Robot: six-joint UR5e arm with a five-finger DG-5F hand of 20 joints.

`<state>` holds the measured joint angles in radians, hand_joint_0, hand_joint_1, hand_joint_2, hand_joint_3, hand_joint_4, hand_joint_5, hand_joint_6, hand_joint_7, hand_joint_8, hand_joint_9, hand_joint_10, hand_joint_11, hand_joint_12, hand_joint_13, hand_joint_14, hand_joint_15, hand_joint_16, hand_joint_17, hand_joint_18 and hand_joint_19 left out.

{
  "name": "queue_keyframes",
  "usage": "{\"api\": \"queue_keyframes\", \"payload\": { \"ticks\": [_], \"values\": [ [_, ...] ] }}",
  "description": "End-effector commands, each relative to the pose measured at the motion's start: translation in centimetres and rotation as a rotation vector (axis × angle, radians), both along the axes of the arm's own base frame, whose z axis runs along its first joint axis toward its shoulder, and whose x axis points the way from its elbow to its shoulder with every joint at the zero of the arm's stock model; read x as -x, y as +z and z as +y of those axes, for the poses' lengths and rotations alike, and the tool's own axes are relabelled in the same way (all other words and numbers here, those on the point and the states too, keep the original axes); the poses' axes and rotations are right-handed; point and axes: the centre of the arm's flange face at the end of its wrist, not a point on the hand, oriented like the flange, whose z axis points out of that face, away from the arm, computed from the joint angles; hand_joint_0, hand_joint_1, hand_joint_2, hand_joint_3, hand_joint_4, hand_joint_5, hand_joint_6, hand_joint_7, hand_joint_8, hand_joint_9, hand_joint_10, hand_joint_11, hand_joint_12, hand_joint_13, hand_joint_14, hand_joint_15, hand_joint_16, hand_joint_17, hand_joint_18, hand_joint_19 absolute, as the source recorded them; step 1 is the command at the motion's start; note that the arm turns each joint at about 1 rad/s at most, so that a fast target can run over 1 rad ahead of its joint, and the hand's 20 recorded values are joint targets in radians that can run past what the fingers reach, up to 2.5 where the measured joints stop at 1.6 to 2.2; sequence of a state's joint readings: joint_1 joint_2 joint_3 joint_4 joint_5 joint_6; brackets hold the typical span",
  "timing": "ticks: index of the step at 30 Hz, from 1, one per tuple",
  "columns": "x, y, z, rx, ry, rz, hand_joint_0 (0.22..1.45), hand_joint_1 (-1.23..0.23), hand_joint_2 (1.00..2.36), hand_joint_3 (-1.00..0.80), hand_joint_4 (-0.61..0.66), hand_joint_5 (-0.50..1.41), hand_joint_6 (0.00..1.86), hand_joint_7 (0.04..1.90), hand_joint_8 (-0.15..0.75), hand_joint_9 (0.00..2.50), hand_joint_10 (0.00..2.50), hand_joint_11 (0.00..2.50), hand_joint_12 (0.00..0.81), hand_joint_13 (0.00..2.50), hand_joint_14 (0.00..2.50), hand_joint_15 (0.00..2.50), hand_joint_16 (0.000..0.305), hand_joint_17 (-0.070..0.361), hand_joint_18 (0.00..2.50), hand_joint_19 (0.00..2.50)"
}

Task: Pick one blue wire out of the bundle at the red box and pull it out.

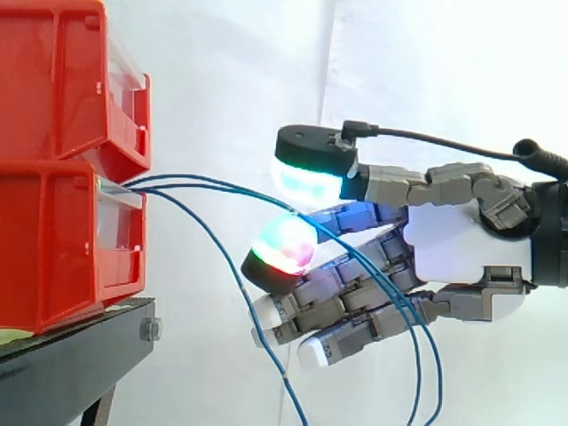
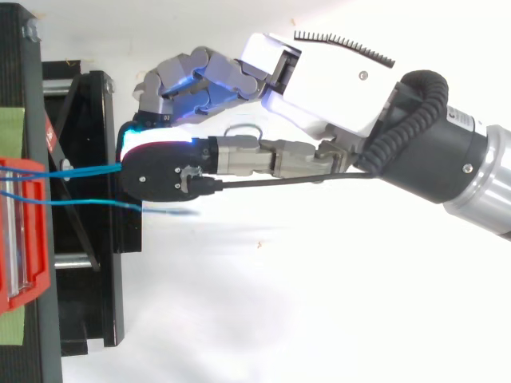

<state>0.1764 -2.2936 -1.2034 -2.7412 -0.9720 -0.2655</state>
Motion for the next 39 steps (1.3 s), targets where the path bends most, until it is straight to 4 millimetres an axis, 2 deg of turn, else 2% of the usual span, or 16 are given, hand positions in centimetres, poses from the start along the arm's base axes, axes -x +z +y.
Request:
{"api": "queue_keyframes", "payload": {
  "ticks": [1, 12, 26, 39],
  "values": [
    [-0.02, 0.05, 0.01, 0.000, 0.001, -0.001, 0.57, -0.56, 1.01, -0.28, 0.23, -0.17, 0.91, 1.07, 0.374, 0.72, 0.01, 0.32, 0.434, 0.52, 0.01, 0.17, 0.055, 0.123, 0.60, 0.36],
    [0.03, -0.02, -0.11, 0.000, -0.001, 0.000, 0.59, -0.72, 1.02, -0.23, 0.23, -0.17, 0.92, 1.08, 0.372, 0.74, 0.01, 0.33, 0.430, 0.53, 0.01, 0.17, 0.054, 0.121, 0.62, 0.36],
    [-0.01, 0.05, -0.11, 0.000, -0.001, -0.001, 0.65, -0.89, 1.01, -0.32, 0.18, -0.18, 0.93, 1.07, 0.352, 0.72, 0.01, 0.34, 0.425, 0.53, 0.01, 0.17, 0.052, 0.118, 0.61, 0.36],
    [-0.03, 0.05, 0.23, -0.017, 0.003, -0.009, 0.65, -0.86, 1.01, -0.30, 0.16, -0.19, 0.93, 1.14, 0.347, 0.72, 0.01, 0.34, 0.421, 0.53, 0.01, 0.17, 0.052, 0.118, 0.61, 0.35]
  ]
}}
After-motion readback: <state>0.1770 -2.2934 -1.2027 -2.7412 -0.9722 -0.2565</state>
